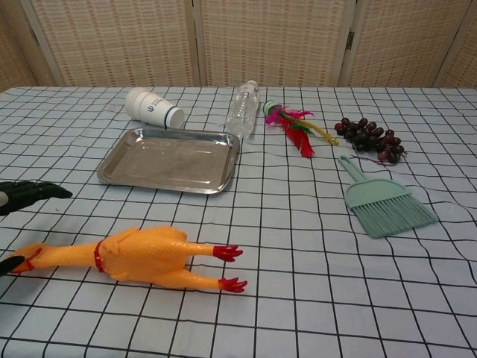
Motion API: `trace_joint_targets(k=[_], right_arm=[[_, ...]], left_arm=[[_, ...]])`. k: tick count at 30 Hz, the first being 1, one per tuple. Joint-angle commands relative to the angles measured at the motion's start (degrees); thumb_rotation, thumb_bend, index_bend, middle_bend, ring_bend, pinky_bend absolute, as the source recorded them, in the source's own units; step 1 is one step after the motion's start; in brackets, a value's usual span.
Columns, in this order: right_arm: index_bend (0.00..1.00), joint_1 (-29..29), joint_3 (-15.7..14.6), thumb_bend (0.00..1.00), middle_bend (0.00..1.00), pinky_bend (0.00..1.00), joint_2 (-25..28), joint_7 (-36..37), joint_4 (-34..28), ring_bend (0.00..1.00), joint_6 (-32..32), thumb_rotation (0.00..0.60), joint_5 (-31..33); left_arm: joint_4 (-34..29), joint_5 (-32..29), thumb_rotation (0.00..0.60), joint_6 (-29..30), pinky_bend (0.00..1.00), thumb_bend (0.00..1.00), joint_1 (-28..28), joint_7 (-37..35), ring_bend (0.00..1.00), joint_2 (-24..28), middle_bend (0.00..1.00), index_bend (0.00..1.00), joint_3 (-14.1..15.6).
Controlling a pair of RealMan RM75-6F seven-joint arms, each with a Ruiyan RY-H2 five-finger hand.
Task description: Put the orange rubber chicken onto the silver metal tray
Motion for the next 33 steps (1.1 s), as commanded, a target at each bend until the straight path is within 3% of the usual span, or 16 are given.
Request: trace_joint_targets(k=[1,11,21,26,30,33], right_arm=[[0.0,0.0,-0.2,0.15,0.0,0.0,0.2,0.4,-0.1,0.0,-0.2,0.6,-0.1],[0.0,0.2,-0.4,0.15,0.0,0.0,0.1,-0.3,-0.2,0.0,-1.0,0.6,0.2],[0.0,0.6,-0.7,0.15,0.0,0.0,0.1,-0.8,-0.6,0.0,-2.3,0.6,0.7],[0.0,0.5,-0.6,0.15,0.0,0.0,0.2,-0.9,-0.7,0.0,-2.4,0.6,1.1],[0.0,0.6,-0.8,0.15,0.0,0.0,0.0,-1.3,-0.8,0.0,-2.8,0.6,1.2],[0.0,0.6,-0.8,0.15,0.0,0.0,0.0,-1.6,-0.9,0.0,-2.9,0.6,1.4]], left_arm=[[1.0,-1.8,0.6,-2.0,0.08,0.41,-1.4,1.4,0.0,-1.7,0.0,0.06,-0.3],[2.8,-2.5,0.6,-3.2,0.08,0.41,-3.1,2.0,0.0,-4.9,0.0,0.16,0.5],[8.3,-2.6,0.6,-2.9,0.11,0.42,-4.8,1.9,0.02,-9.5,0.05,0.36,-0.3],[11.3,1.0,0.6,1.3,0.18,0.48,-4.5,-2.2,0.18,-11.9,0.3,0.62,-0.3],[12.4,2.6,0.6,1.6,0.28,0.56,-5.0,-5.3,0.32,-12.3,0.47,0.71,0.2],[12.8,3.1,0.6,1.5,0.32,0.61,-5.2,-6.8,0.36,-12.3,0.53,0.75,0.6]])
